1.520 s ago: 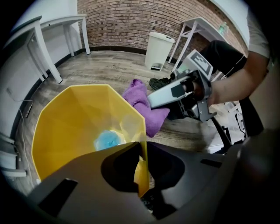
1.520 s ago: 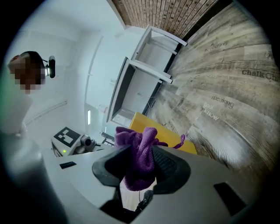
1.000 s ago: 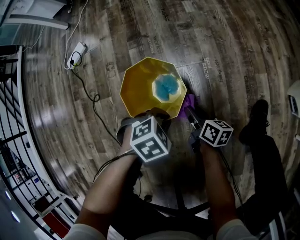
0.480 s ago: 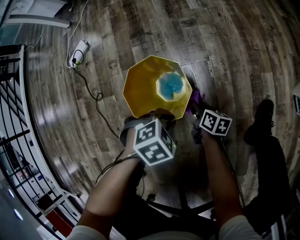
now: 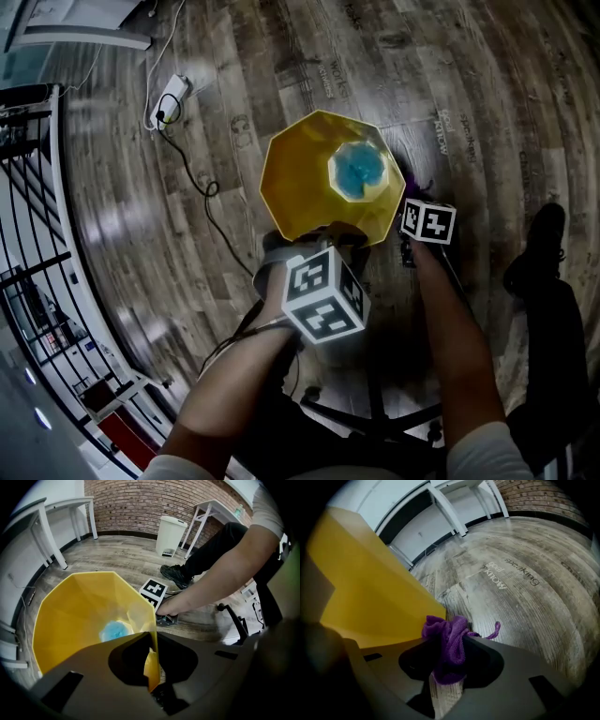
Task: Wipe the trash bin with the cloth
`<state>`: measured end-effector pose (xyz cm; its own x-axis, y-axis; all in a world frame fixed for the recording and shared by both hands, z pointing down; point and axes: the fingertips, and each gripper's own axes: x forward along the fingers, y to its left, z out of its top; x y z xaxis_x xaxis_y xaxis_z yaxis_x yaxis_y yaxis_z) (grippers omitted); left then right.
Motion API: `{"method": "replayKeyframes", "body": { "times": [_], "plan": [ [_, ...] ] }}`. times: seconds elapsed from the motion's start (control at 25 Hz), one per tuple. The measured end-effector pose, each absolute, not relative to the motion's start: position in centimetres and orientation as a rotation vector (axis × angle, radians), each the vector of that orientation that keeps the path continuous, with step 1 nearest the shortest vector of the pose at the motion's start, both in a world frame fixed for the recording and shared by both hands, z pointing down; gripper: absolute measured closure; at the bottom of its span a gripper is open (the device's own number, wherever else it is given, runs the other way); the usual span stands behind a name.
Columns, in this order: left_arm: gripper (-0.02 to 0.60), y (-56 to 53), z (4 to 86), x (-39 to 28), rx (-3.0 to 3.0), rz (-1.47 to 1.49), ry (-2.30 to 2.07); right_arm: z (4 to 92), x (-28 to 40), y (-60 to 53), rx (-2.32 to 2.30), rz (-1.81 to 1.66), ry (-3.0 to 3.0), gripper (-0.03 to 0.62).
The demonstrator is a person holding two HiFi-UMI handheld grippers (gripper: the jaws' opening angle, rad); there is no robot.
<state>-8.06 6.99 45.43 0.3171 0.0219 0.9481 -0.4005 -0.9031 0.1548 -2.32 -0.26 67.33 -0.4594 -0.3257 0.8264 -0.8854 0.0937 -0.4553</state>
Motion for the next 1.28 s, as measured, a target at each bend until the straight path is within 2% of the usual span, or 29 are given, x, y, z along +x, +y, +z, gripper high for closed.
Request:
{"method": "replayKeyframes", "body": {
  "times": [0.2,0.64,0.84,0.92,1.28],
  "plan": [
    [0.555,7.3,45.5,-8.1,2.224,1.594,-0.349,68.4,-2.4,-0.6,1.168,1.246,-1.838,0.450],
    [0.555,5.6,45.8,-7.4,2.154,1.540,-0.489,63.7,0.5,1.2,1.299,1.430,-1.838,0.450],
    [0.554,3.2,44.4,-5.2,2.123,1.267,-0.634,60.3,1.7,1.7,1.361,1.496,-1.872,0.450],
    [0.535,3.0,43.2,-4.4,2.176,1.207,-0.596,59.0,1.8,1.7,1.372,1.511,-1.903,0.450],
    [0.477,6.5,42.9,-8.6,2.379,1.667,-0.332,53.4,1.9,2.3,1.410,1.714,-2.085,0.450]
  ]
}}
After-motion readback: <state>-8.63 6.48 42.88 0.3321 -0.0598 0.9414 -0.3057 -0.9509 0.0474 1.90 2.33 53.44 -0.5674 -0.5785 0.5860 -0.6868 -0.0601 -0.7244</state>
